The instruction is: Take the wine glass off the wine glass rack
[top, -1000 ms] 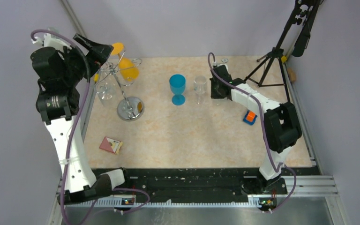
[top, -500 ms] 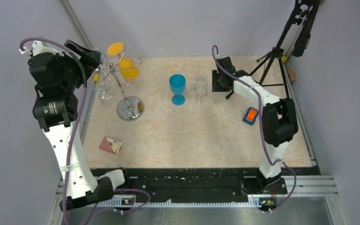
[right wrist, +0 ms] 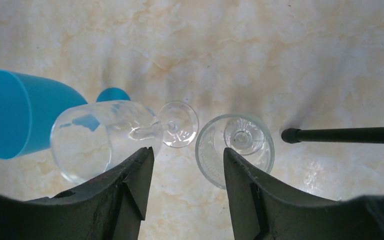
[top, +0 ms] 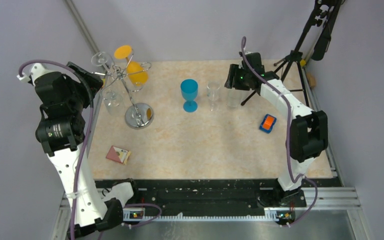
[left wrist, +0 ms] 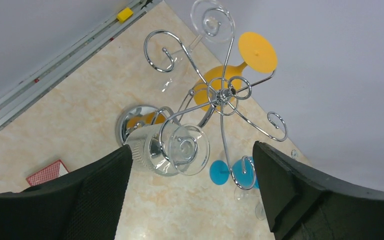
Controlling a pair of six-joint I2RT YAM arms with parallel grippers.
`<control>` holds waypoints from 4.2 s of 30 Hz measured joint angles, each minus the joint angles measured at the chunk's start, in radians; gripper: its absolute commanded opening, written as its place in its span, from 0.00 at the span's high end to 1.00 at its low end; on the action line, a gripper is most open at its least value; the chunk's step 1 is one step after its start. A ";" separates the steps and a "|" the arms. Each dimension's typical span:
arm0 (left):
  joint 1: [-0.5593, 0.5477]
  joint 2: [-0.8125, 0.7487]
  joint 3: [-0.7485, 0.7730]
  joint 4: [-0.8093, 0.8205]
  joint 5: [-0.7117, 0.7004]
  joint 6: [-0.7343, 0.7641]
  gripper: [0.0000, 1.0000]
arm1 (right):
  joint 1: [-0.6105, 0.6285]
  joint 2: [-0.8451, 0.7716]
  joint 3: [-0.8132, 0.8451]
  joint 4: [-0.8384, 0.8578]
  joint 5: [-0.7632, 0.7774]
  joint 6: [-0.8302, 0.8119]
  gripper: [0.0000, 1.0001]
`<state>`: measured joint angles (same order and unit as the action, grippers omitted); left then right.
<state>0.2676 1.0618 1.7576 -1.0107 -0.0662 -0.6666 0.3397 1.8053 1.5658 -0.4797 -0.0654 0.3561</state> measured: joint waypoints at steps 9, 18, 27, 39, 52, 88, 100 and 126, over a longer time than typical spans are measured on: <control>0.000 -0.003 -0.031 -0.063 0.020 -0.029 0.49 | -0.018 -0.093 -0.079 0.087 -0.064 0.082 0.64; 0.001 0.003 -0.102 -0.036 0.038 -0.033 0.53 | -0.031 -0.093 -0.126 0.098 -0.095 0.121 0.71; 0.008 0.062 -0.122 -0.016 0.099 -0.041 0.49 | -0.031 -0.099 -0.126 0.099 -0.101 0.126 0.75; 0.027 0.062 -0.150 -0.007 0.141 -0.040 0.64 | -0.031 -0.101 -0.126 0.120 -0.102 0.134 0.78; 0.046 0.068 -0.149 -0.048 0.171 -0.034 0.58 | -0.031 -0.107 -0.151 0.142 -0.101 0.147 0.80; 0.046 0.132 0.019 -0.246 0.208 0.042 0.97 | -0.031 -0.129 -0.198 0.180 -0.096 0.172 0.83; 0.046 0.110 -0.026 -0.242 0.184 0.037 0.43 | -0.031 -0.129 -0.198 0.182 -0.096 0.172 0.83; 0.046 -0.030 -0.219 -0.007 0.201 -0.042 0.51 | -0.031 -0.134 -0.205 0.189 -0.097 0.173 0.83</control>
<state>0.3134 1.0321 1.5387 -1.0176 0.1349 -0.7086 0.3088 1.6711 1.3609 -0.2909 -0.1623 0.5289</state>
